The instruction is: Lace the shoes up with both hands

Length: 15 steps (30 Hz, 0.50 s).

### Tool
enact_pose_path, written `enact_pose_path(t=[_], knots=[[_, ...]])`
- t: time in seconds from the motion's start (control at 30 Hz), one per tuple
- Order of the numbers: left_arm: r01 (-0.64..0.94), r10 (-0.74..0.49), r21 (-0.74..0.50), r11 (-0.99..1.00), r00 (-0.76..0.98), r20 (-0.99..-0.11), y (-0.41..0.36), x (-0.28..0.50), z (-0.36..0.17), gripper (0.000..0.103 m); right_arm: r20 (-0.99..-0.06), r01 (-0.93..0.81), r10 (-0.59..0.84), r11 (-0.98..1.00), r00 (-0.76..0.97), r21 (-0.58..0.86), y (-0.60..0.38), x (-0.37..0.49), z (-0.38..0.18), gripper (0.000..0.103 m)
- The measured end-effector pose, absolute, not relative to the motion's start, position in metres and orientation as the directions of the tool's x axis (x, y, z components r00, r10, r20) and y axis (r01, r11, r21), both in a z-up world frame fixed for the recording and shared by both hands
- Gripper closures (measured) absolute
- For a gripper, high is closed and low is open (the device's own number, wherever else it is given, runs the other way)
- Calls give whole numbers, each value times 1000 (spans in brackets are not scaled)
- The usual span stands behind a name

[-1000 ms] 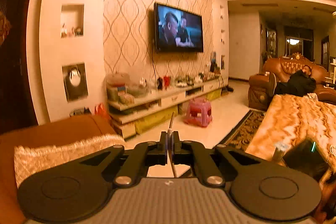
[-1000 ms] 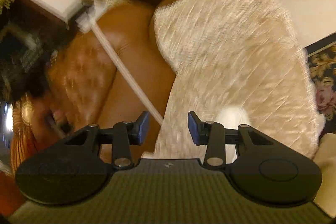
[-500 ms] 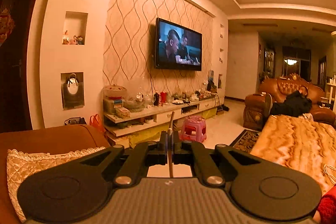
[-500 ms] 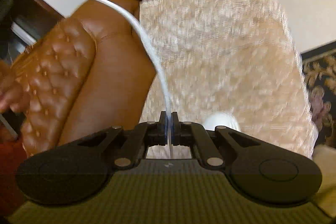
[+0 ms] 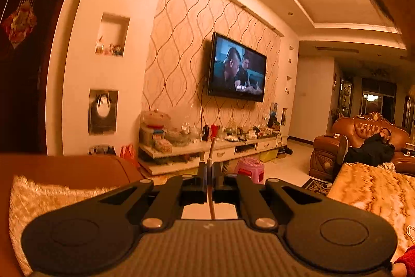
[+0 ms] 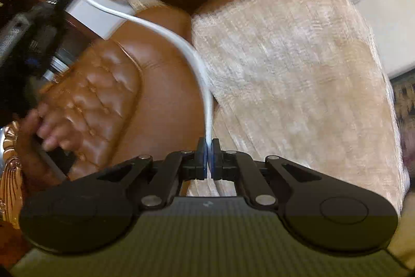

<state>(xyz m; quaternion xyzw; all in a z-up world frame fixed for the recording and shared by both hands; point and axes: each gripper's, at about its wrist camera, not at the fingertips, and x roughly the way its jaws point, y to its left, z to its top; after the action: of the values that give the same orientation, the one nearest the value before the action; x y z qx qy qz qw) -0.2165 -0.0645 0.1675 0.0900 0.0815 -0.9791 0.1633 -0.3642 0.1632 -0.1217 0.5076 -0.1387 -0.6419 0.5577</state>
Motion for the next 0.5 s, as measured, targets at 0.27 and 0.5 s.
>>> enact_pose_path(t=[0.27,0.5], knots=[[386,-314,-199,-900,-895,-315,-96,-226,105,101,-694,603,-697,-479,180,638,160,-375,-165,68],[440,-341,-217,-872,-862,-376,-112,-222,69,101,-638,783,-688,-163,347,601,116,-345,-136,68]])
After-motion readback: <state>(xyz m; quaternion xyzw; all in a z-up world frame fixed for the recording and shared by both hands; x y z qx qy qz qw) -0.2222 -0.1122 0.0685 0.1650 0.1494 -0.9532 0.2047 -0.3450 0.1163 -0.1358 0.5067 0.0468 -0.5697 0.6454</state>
